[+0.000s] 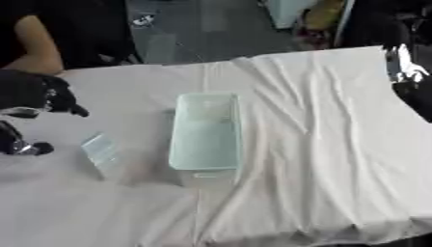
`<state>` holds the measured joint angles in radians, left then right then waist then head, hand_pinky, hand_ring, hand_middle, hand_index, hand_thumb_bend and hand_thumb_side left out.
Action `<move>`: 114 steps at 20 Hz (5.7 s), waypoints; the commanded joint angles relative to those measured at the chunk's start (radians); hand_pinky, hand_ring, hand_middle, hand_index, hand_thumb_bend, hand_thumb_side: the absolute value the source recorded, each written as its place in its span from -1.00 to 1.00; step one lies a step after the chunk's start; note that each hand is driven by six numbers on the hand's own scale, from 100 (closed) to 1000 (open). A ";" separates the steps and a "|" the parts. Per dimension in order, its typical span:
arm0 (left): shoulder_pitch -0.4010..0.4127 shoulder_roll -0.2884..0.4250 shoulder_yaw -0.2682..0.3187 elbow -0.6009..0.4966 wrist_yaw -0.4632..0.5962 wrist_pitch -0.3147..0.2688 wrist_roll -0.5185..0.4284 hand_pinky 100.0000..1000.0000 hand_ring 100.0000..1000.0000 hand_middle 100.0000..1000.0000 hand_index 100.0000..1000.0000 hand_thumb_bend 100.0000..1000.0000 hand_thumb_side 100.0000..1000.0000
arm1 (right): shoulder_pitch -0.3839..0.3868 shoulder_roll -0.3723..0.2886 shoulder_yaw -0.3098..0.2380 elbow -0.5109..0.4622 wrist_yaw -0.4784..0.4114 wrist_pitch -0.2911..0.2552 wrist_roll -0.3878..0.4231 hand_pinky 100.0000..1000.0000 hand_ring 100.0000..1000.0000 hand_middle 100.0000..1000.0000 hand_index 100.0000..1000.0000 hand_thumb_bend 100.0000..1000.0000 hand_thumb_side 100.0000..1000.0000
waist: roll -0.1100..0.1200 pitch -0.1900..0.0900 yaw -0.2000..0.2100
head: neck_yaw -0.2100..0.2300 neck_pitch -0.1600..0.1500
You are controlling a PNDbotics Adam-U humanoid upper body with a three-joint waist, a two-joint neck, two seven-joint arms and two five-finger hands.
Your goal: Pick up objects on the table and place them in the box.
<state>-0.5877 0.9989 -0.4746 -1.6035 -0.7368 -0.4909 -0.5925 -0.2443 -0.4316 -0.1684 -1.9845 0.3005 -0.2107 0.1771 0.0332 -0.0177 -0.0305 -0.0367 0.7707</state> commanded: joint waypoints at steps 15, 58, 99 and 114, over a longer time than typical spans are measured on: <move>-0.043 -0.104 0.000 0.118 -0.081 -0.037 0.007 0.99 0.73 0.50 0.91 0.27 -0.46 | -0.016 -0.026 -0.002 -0.016 -0.011 -0.005 0.004 0.34 0.75 0.96 1.00 -1.00 0.32 | -0.008 -0.003 -0.006 | -0.004 -0.001; -0.100 -0.196 -0.052 0.267 -0.174 -0.155 -0.004 1.00 0.71 0.49 0.88 0.30 -0.38 | -0.024 -0.024 0.000 -0.016 -0.019 -0.012 0.006 0.34 0.75 0.96 1.00 -1.00 0.31 | -0.008 0.005 -0.013 | -0.012 -0.001; -0.065 -0.410 0.052 0.639 -0.397 -0.067 0.276 -1.00 -1.00 -1.00 -0.84 -1.00 -0.38 | -0.039 -0.012 -0.002 -0.016 -0.024 -0.019 0.002 0.34 0.75 0.96 1.00 -1.00 0.33 | -0.023 0.022 -0.023 | -0.025 -0.001; -0.088 -0.398 0.066 0.666 -0.355 -0.045 0.221 -1.00 -1.00 -1.00 -0.97 -1.00 -0.93 | -0.034 -0.010 -0.004 -0.016 -0.022 -0.015 0.000 0.34 0.75 0.96 1.00 -1.00 0.33 | -0.021 0.017 -0.022 | -0.031 -0.001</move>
<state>-0.6861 0.5882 -0.3938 -0.9550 -1.0867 -0.5367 -0.3547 -0.2664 -0.4305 -0.1636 -1.9845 0.2788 -0.2263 0.1792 0.0171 -0.0002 -0.0524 -0.0567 0.7707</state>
